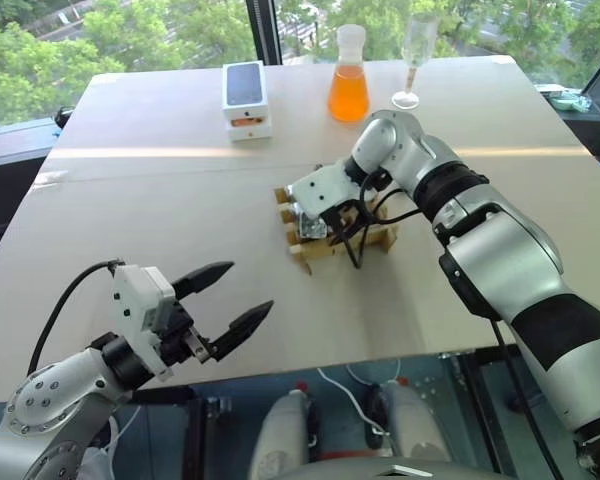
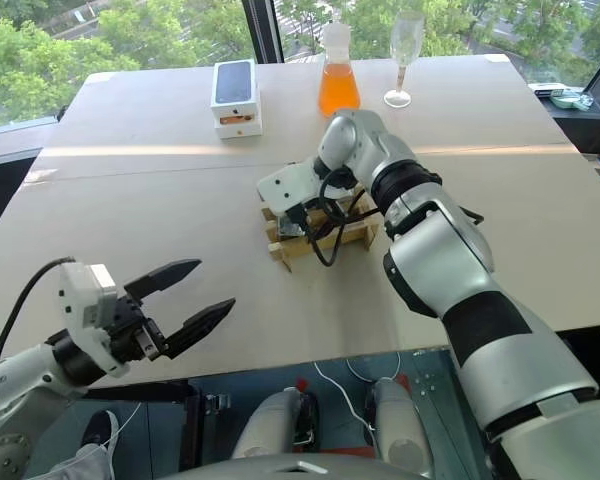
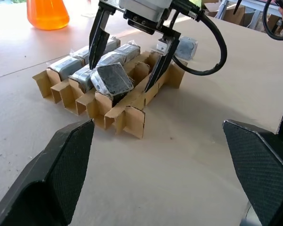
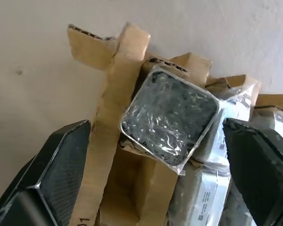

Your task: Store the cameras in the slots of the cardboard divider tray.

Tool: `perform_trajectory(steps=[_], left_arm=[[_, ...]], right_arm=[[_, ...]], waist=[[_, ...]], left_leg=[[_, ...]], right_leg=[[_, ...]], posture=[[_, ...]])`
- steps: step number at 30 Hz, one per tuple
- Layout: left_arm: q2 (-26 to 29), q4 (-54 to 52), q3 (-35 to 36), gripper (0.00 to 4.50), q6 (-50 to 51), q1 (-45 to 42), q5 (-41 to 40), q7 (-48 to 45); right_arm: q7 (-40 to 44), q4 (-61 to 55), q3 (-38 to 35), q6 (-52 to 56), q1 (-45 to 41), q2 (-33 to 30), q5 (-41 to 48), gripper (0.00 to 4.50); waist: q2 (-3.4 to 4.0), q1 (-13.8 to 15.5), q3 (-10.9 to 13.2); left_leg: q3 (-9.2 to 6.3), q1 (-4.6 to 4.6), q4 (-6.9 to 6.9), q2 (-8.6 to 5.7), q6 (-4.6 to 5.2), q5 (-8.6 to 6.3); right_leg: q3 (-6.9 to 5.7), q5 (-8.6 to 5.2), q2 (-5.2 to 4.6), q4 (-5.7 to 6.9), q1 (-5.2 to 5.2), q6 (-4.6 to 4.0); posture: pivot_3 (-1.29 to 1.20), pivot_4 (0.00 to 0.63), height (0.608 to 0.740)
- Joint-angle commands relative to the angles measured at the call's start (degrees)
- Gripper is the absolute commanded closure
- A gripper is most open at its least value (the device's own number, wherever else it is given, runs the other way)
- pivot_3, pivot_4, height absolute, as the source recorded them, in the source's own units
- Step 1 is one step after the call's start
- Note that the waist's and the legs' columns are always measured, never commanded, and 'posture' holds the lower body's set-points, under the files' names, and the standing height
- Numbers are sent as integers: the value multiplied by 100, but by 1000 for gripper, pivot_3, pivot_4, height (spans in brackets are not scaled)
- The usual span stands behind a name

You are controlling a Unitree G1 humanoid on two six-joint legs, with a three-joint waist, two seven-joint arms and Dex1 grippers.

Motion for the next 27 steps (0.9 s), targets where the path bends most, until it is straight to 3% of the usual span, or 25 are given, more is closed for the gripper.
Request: perform_trajectory(steps=[1, 6, 7, 9, 16, 24, 27], left_arm=[[22, -129, -48, 0, -117, -33, 40, -46], [61, -50, -94, 0, -119, -121, 69, -93], [68, -27, -113, 0, -115, -155, 74, -105], [80, 11, -142, 0, -106, -217, 86, -123], [81, 86, -189, 0, -86, -323, 118, -220], [84, 151, -234, 0, -91, -392, 161, -287], [89, 158, -235, 0, -103, -385, 170, -295]], right_arm=[[-130, -91, -136, 272, -93, -43, 109, 53], [-94, -117, -165, 531, 21, -83, 148, 53], [-129, -125, -189, 583, 50, -89, 173, 274], [-138, -137, -256, 719, 92, -102, 251, 942], [192, -140, -617, 1307, 171, -199, 619, 4207], [207, -196, -976, 1818, 415, -312, 987, 4207], [380, -230, -1211, 2055, 487, -396, 1249, 3383]], waist=[[0, 0, 0], [0, 0, 0], [0, 0, 0], [0, 0, 0], [-1, -1, -1], [-1, -2, -1], [-1, 1, -1]], left_leg=[[0, 0, 0, 0, 0, 0], [-1, 0, 0, 0, -1, 1], [0, 0, 0, 0, -1, 1], [0, 0, 0, 0, -1, 1], [0, 0, 0, 0, -2, 2], [0, 0, 0, 0, -3, 3], [0, 0, 0, 0, -3, 3]], right_leg=[[0, 0, 0, 0, 0, 0], [0, 0, 0, 0, 0, 0], [0, 0, 0, 0, 0, 0], [0, 1, 0, 1, 0, 1], [-2, 1, 0, 3, 1, 1], [-2, 2, 1, 6, 1, 2], [-2, 2, 1, 7, 1, 2]], posture=[[0, 150, 740], [0, 150, 740], [0, 150, 740], [0, 150, 740], [0, 150, 740], [0, 150, 740], [0, 150, 740]])
